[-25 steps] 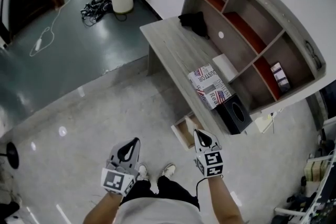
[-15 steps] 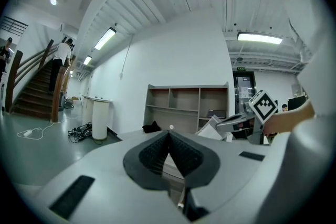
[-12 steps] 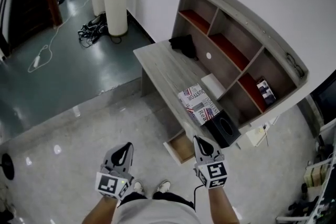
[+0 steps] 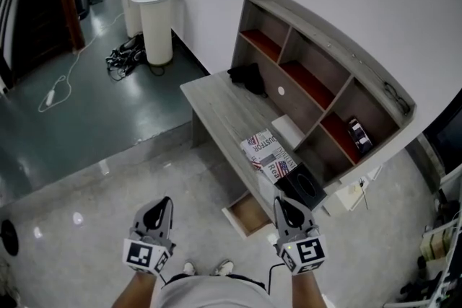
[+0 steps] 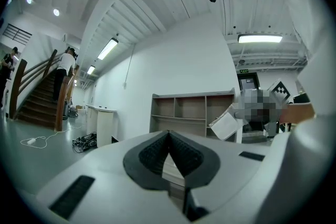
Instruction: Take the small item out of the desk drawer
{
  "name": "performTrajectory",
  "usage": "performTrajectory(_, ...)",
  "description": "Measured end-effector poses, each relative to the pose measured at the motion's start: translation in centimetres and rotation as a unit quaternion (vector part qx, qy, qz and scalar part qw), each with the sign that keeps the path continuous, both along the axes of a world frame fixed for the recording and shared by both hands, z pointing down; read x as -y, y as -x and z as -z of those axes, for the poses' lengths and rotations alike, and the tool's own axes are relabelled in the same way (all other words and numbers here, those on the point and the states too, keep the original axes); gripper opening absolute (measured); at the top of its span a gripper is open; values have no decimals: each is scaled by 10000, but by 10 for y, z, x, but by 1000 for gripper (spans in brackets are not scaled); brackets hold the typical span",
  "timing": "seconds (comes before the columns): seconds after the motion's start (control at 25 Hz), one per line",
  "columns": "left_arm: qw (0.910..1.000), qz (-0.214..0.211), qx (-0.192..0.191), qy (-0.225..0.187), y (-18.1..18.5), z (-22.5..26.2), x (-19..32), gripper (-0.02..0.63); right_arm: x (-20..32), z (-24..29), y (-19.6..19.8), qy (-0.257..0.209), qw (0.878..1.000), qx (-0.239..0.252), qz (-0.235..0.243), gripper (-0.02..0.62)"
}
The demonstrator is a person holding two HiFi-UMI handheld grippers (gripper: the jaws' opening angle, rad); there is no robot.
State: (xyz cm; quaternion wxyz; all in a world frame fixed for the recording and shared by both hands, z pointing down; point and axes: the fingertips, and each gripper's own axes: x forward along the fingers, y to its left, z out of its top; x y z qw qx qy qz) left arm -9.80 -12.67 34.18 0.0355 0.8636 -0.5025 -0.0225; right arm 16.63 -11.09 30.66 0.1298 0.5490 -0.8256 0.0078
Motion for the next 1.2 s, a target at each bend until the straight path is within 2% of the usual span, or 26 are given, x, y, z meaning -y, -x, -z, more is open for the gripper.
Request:
performTrajectory(0.24,9999,117,-33,19,10,3,2,18,-16,17,-20,-140,9996,17,-248,23)
performTrajectory(0.6,9995,283,24,149,24,-6,10,18,-41,6,-48,10,9971,-135,-755,23)
performTrajectory(1.2,9997,187,7,184,35,-6,0,18,-53,1,-24,16,9973,-188,-717,23)
